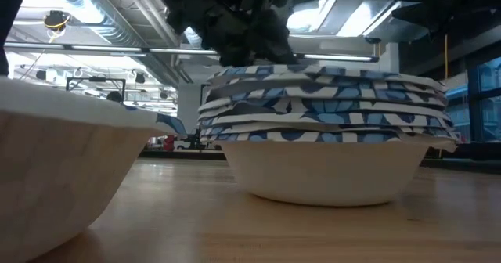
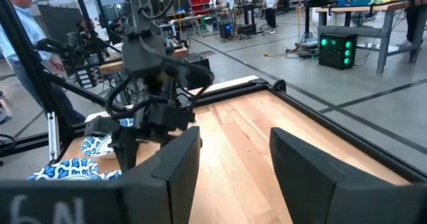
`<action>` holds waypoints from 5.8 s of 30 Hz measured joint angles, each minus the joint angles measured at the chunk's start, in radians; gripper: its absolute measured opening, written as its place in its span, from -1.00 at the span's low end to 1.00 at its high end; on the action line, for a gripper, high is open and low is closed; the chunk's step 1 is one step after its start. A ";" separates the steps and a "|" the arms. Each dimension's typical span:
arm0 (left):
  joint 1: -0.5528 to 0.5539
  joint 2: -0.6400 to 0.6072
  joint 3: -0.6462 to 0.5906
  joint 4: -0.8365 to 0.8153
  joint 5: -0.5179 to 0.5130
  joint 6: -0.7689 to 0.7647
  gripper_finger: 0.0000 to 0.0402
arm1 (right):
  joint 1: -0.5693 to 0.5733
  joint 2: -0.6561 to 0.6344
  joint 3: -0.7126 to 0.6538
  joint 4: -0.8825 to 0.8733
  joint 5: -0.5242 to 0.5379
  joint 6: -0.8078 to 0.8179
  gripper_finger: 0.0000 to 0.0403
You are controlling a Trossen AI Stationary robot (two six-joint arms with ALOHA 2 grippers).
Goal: Nest bowls inside each other
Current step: Stack the blue patterned bowl on the blue patterned bowls
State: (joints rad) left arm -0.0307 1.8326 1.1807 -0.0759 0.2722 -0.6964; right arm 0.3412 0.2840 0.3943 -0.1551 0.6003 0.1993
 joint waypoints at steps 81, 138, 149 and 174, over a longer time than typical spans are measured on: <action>-0.359 -0.267 -0.296 -0.890 -0.187 0.333 -0.03 | 0.000 0.002 0.000 -0.031 0.010 -0.021 -0.10; 0.137 -0.431 -0.127 -0.388 0.060 -0.245 -1.00 | 0.000 0.002 0.000 -0.068 0.008 -0.022 -0.10; 0.022 -0.195 -0.020 -0.236 0.067 -0.265 -1.00 | 0.000 0.002 0.000 -0.069 0.008 -0.020 -0.10; -0.004 -0.022 0.104 -0.287 0.119 -0.166 -0.66 | 0.000 0.002 0.000 -0.119 0.001 0.013 -0.10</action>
State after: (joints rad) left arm -0.0349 1.8103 1.2846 -0.3629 0.3917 -0.8621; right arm 0.3415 0.2855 0.3939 -0.2737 0.6016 0.2127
